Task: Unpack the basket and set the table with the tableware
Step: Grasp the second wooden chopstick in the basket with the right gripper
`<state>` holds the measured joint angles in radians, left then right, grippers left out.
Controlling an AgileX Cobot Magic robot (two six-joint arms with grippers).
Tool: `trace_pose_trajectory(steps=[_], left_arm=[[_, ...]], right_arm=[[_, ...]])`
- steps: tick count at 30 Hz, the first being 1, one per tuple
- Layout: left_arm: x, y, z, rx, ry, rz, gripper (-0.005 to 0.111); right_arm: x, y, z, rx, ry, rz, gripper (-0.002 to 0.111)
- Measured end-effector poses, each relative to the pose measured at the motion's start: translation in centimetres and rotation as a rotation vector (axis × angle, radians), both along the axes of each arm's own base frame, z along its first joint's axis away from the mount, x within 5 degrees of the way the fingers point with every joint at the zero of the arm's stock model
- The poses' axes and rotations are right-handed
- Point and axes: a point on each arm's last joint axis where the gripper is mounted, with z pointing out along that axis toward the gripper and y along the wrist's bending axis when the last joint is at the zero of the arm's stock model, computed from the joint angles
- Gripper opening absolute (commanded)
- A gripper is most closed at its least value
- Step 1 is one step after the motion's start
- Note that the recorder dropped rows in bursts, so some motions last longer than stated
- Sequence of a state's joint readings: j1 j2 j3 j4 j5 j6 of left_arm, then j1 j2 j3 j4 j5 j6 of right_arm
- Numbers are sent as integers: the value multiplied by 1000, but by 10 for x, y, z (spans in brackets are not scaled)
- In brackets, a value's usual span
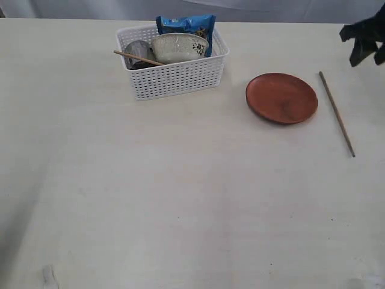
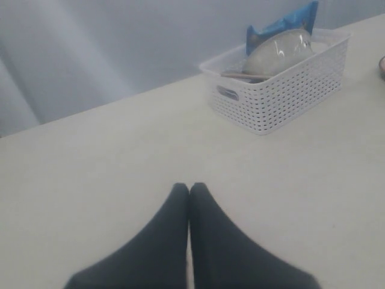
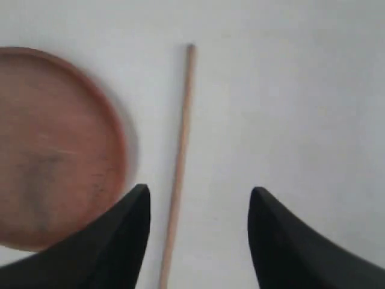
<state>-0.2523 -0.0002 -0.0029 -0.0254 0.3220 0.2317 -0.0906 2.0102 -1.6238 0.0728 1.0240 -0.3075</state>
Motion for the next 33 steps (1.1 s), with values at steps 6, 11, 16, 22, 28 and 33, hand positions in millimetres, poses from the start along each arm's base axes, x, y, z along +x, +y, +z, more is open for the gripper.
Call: trace_pose_trajectory(steps=[6,11,16,22,28,33], left_arm=[[0,0,0,0,0,0,0],[0,0,0,0,0,0,0],[0,0,0,0,0,0,0],[0,0,0,0,0,0,0],[0,0,0,0,0,0,0],[0,0,0,0,0,0,0]], right_arm=[[-14,93,73,115,-292,367,47],[-48,181,112,134,-472,712,47],[-78,268,104,95,-574,1016,51],[-73,331,54,54,-690,1084,51],[-53,356,4,15,-666,1113,51],[-38,370,-17,-31,-665,1152,51]])
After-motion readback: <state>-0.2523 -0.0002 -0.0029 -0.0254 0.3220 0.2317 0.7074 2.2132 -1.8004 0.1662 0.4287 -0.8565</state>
